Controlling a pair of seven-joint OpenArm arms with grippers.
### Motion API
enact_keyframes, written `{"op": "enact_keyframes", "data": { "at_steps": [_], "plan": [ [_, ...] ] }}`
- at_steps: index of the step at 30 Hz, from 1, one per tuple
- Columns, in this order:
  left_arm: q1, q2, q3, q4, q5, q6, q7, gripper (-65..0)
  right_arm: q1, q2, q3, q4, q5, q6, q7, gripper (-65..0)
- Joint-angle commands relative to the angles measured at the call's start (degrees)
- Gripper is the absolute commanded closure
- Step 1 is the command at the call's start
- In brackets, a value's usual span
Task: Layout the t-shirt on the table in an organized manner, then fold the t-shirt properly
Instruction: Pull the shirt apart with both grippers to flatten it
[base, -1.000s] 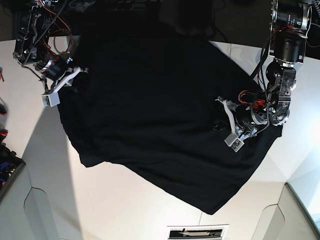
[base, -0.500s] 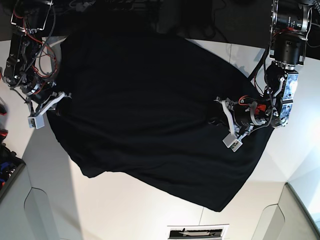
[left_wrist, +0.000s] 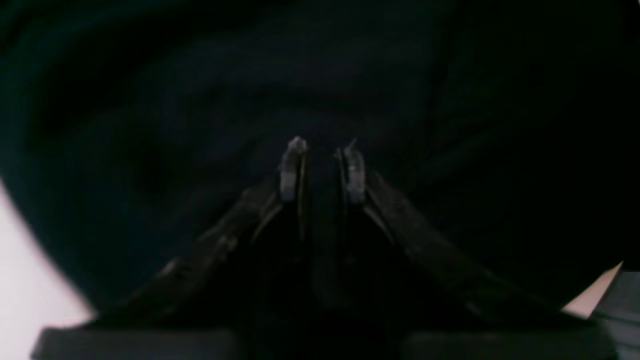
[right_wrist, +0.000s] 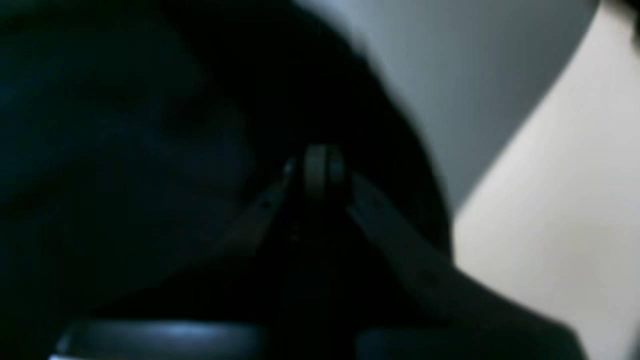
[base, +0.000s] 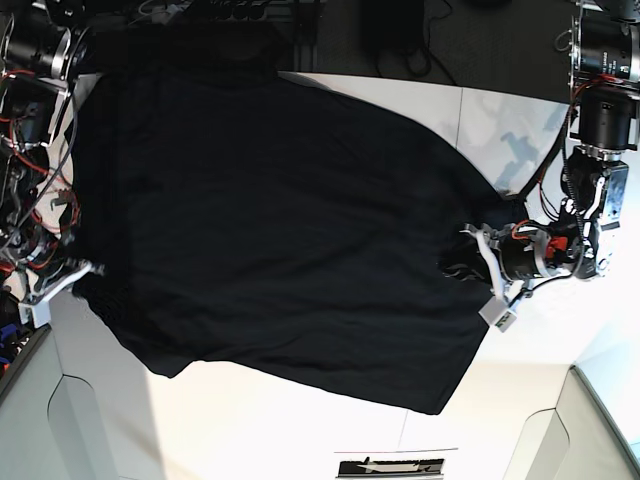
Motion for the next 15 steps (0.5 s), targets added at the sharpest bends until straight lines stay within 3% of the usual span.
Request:
{"op": "enact_keyframes", "data": {
  "at_steps": [1,6,11,15],
  "plan": [
    [-1.5,-1.6,-0.4,1.3,-1.3,-0.1,0.3,-13.2,1.2,1.8,0.3,1.3,2.1,0.2,0.5,0.0],
    [0.2,-7.6,-0.4,3.0,-8.4,-0.1,3.2,-13.2,-0.6,2.8,0.7,7.8,7.2,0.2,-4.4,0.0],
    [7.9,-14.1,-0.4,10.8,-8.9,-0.1,4.9,-13.1,-6.7,2.7,0.7,17.2,9.0,0.2,-6.3,0.0],
    [14.3,-15.5,-0.4,19.3,-8.2,-0.1,4.8,-13.1,-9.9,2.6,0.7,19.4,9.0,0.2,-6.1,0.0]
  ]
}}
